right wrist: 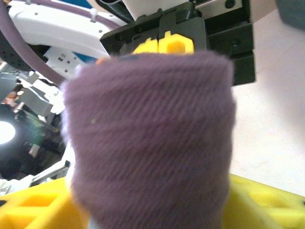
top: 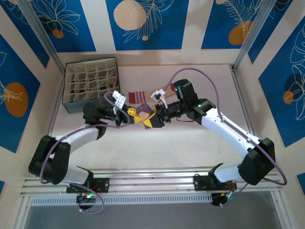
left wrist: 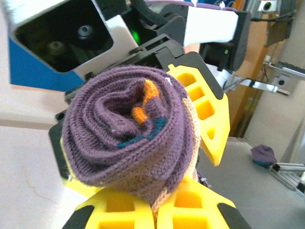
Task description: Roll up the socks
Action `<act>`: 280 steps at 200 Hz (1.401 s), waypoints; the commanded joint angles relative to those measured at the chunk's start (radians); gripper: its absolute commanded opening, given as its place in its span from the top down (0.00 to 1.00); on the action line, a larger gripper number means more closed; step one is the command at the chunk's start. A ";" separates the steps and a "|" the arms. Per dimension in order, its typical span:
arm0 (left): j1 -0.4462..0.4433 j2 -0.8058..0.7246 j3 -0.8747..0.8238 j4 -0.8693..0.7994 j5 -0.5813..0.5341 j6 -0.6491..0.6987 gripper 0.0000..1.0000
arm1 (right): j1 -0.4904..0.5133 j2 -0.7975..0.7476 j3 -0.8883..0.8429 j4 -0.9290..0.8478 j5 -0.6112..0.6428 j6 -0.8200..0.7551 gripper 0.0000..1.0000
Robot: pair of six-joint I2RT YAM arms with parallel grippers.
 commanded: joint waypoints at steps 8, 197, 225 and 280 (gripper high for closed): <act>0.080 -0.111 0.031 -0.280 -0.048 0.191 1.00 | -0.001 -0.010 0.032 -0.014 0.169 0.012 0.34; 0.335 0.433 0.871 -1.666 -0.941 1.026 1.00 | -0.039 0.524 0.499 -0.258 0.677 0.216 0.37; 0.332 0.475 0.899 -1.746 -0.984 1.080 1.00 | -0.023 0.595 0.567 -0.264 0.671 0.238 0.37; 0.289 0.386 0.719 -1.728 -0.966 1.055 1.00 | -0.017 0.680 0.658 -0.311 0.674 0.296 0.37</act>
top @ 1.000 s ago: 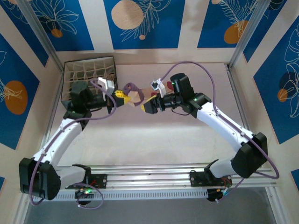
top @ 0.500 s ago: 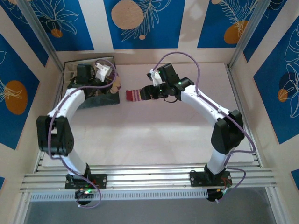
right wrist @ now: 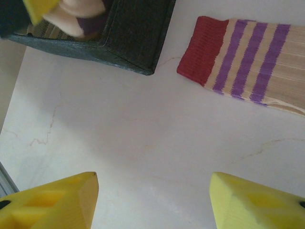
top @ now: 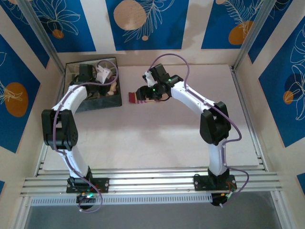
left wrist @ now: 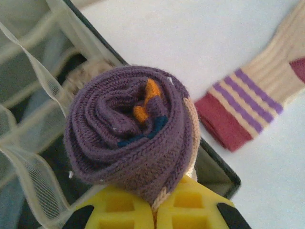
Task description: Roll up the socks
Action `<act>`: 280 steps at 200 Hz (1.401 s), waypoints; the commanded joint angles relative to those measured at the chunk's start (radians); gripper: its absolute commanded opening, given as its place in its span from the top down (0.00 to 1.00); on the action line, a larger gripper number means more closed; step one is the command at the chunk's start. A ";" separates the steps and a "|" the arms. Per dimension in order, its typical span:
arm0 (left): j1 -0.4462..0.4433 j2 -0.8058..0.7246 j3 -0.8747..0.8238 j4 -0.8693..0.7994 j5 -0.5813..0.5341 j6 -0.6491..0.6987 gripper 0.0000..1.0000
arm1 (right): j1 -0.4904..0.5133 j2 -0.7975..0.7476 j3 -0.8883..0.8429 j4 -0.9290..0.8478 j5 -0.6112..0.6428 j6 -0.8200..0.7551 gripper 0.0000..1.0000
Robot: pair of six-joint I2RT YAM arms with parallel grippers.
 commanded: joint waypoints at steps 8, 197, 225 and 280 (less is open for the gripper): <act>-0.052 -0.078 -0.084 -0.033 0.003 0.004 1.00 | 0.005 0.018 0.049 -0.051 -0.002 0.057 0.37; 0.062 -0.257 -0.195 0.290 -0.052 -0.228 1.00 | 0.123 0.219 0.212 -0.151 -0.011 0.098 0.43; 0.112 -0.161 -0.162 0.378 0.036 -0.260 1.00 | 0.125 0.236 0.216 -0.131 -0.007 0.102 0.49; 0.144 -0.017 -0.118 0.412 0.093 -0.256 1.00 | 0.118 0.289 0.250 -0.126 -0.025 0.120 0.53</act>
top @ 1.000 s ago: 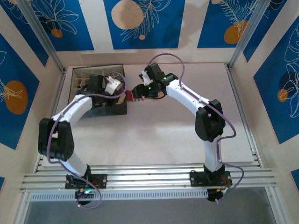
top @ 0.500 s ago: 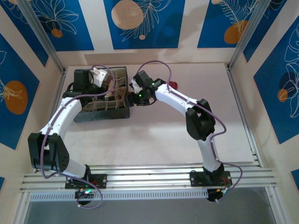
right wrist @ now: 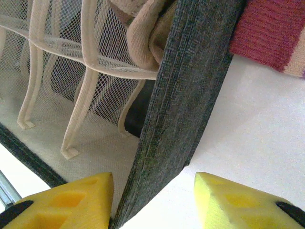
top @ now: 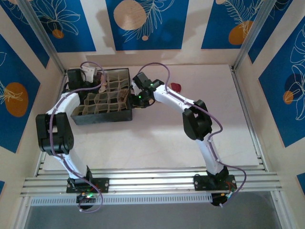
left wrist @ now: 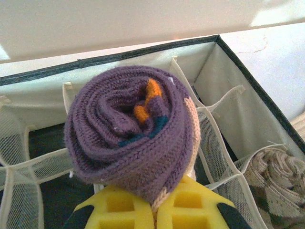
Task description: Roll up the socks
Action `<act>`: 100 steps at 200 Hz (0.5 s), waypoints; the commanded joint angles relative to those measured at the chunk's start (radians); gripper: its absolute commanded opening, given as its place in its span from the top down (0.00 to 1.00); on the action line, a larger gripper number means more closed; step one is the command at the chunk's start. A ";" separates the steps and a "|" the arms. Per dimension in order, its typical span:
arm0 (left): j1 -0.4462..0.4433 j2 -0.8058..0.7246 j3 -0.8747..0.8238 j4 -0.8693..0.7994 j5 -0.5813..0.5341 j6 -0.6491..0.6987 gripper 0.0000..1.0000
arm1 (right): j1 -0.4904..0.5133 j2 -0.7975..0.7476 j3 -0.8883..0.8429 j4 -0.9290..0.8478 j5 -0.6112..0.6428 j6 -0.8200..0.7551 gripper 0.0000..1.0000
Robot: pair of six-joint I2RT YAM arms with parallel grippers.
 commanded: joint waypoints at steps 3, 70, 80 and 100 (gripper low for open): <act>0.016 0.045 0.036 0.074 0.068 -0.015 1.00 | 0.001 0.036 0.035 -0.017 -0.033 0.021 0.54; 0.053 0.146 0.096 0.012 0.052 0.049 1.00 | 0.000 0.074 0.061 -0.015 -0.046 0.038 0.55; 0.058 0.158 0.105 -0.003 0.050 0.064 1.00 | 0.001 0.080 0.067 -0.015 -0.045 0.038 0.55; 0.067 0.172 0.108 -0.020 0.048 0.085 1.00 | 0.001 0.089 0.078 -0.022 -0.045 0.041 0.56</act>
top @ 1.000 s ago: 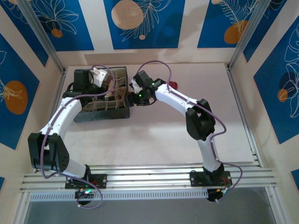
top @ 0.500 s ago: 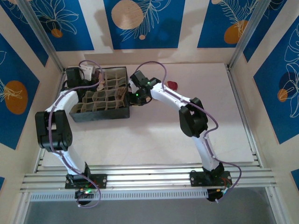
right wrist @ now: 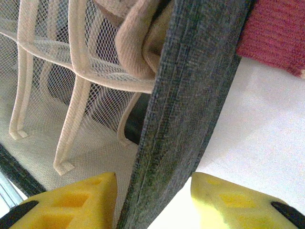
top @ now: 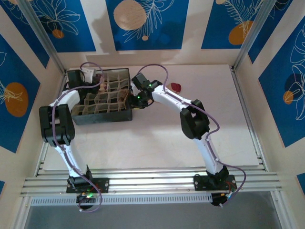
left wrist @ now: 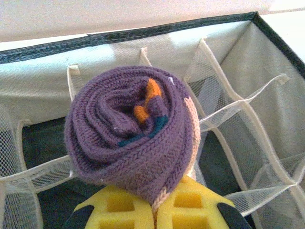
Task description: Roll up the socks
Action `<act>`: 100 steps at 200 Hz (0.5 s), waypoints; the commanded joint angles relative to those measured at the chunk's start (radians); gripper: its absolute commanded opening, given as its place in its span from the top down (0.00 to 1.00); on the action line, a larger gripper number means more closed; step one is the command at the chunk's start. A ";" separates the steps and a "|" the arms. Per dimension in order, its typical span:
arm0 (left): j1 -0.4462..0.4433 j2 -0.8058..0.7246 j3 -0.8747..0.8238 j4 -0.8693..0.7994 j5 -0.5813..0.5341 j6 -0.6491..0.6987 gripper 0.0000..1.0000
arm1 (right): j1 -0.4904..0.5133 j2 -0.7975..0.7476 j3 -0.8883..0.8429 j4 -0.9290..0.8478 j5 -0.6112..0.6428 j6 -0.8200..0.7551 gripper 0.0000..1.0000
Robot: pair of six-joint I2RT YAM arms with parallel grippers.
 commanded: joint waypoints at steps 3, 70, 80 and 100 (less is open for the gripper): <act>0.024 0.025 0.032 -0.031 0.002 0.053 1.00 | 0.000 0.039 0.037 -0.028 -0.023 0.018 0.56; 0.003 0.071 0.055 -0.049 -0.044 0.148 1.00 | 0.002 0.085 0.112 -0.038 -0.038 0.021 0.59; 0.003 0.082 0.070 -0.064 -0.047 0.153 1.00 | 0.004 0.097 0.135 -0.043 -0.042 0.022 0.59; 0.003 0.098 0.099 -0.095 -0.030 0.176 0.97 | 0.003 0.113 0.169 -0.054 -0.044 0.023 0.59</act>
